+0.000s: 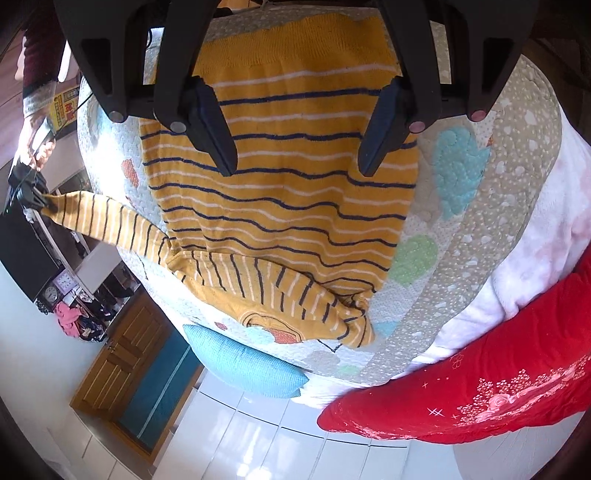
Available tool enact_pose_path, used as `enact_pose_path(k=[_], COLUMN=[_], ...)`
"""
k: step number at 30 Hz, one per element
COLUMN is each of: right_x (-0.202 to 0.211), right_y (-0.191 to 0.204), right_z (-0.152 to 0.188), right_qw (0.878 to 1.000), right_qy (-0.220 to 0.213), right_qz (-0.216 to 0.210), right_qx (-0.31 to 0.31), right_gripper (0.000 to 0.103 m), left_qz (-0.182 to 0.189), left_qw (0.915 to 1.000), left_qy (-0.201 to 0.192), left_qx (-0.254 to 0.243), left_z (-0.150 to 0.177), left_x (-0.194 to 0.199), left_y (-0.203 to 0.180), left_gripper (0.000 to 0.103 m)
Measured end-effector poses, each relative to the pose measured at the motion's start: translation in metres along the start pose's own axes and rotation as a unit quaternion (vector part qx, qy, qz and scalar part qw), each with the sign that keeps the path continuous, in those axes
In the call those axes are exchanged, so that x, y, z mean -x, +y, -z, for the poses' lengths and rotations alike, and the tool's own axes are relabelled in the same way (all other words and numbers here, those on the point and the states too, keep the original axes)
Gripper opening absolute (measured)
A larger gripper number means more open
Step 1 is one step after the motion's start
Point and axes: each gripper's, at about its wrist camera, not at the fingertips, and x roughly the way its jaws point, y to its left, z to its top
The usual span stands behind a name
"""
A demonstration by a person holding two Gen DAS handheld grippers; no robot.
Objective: Fold small clothes
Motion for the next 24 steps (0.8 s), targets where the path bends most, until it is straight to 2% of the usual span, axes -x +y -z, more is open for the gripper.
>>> enact_pose_path(k=[3, 6, 10, 15, 18, 24], right_x=[-0.012, -0.027, -0.051, -0.081, -0.103, -0.147], right_y=[0.067, 0.146, 0.256, 0.370, 0.422, 0.479], right_z=[0.009, 0.031, 0.077, 0.149, 0.196, 0.283], right_qw=[0.997, 0.988, 0.965, 0.928, 0.908, 0.874], right_qy=[0.026, 0.061, 0.117, 0.184, 0.226, 0.286], right_qz=[-0.050, -0.108, -0.176, -0.238, -0.254, -0.238], right_qx=[0.046, 0.096, 0.156, 0.219, 0.247, 0.311], right_gripper=[0.005, 0.005, 0.005, 0.005, 0.005, 0.006], left_qz=[-0.001, -0.004, -0.023, -0.047, -0.059, -0.063], left_qw=[0.9998, 0.9993, 0.9983, 0.9962, 0.9947, 0.9925], left_qy=[-0.008, -0.019, -0.036, -0.047, -0.049, -0.043], left_qx=[0.016, 0.031, 0.041, 0.056, 0.068, 0.096], left_z=[0.000, 0.001, 0.006, 0.016, 0.023, 0.034], left_x=[0.005, 0.012, 0.023, 0.032, 0.033, 0.027], left_y=[0.016, 0.035, 0.063, 0.099, 0.118, 0.146], left_gripper=[0.067, 0.067, 0.069, 0.070, 0.070, 0.070])
